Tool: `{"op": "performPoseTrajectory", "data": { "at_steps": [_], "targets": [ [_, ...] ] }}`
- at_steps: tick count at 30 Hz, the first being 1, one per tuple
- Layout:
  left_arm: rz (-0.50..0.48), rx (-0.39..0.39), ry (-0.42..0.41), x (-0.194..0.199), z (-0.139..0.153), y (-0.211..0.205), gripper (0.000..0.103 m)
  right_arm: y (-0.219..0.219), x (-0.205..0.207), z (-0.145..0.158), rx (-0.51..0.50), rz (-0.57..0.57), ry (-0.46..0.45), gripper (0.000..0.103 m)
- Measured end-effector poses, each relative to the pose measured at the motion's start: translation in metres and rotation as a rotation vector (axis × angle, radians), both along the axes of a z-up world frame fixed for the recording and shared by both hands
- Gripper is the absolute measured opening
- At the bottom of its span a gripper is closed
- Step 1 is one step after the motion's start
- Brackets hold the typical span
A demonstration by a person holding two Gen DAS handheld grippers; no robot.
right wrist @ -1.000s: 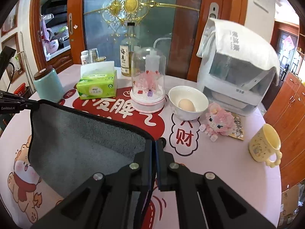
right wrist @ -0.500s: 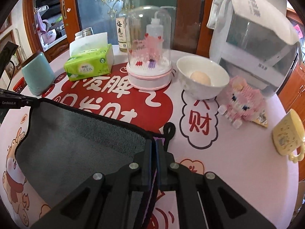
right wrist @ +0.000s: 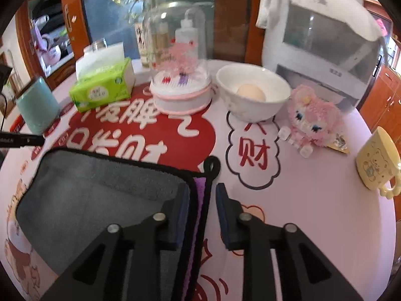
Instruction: Fold towel
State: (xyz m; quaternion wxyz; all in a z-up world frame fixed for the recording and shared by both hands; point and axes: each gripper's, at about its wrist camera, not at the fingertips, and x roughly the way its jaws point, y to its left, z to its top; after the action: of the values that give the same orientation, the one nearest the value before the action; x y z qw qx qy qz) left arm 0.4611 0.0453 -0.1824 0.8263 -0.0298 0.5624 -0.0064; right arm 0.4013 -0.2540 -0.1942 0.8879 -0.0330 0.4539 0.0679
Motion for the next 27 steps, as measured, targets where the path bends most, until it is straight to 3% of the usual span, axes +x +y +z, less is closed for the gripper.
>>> {"op": "performPoseTrajectory", "data": {
  "at_steps": [3, 7, 14, 19, 27],
  "targets": [
    [0.022, 0.0, -0.027, -0.011, 0.018, 0.001, 0.036, 0.0, -0.007, 0.016, 0.009, -0.01, -0.029, 0.033],
    [0.032, 0.014, -0.076, -0.033, 0.05, 0.0, 0.05, 0.002, -0.023, 0.045, 0.017, -0.012, -0.079, 0.038],
    [0.023, 0.009, -0.147, -0.086, 0.103, 0.003, 0.061, 0.01, -0.066, 0.09, 0.038, -0.021, -0.146, 0.049],
    [0.023, 0.019, -0.169, -0.135, 0.125, 0.008, 0.071, 0.016, -0.105, 0.111, 0.06, -0.036, -0.172, 0.057],
    [0.001, -0.006, -0.173, -0.218, 0.133, 0.018, 0.072, 0.039, -0.176, 0.131, 0.083, -0.043, -0.169, 0.063]
  ]
}}
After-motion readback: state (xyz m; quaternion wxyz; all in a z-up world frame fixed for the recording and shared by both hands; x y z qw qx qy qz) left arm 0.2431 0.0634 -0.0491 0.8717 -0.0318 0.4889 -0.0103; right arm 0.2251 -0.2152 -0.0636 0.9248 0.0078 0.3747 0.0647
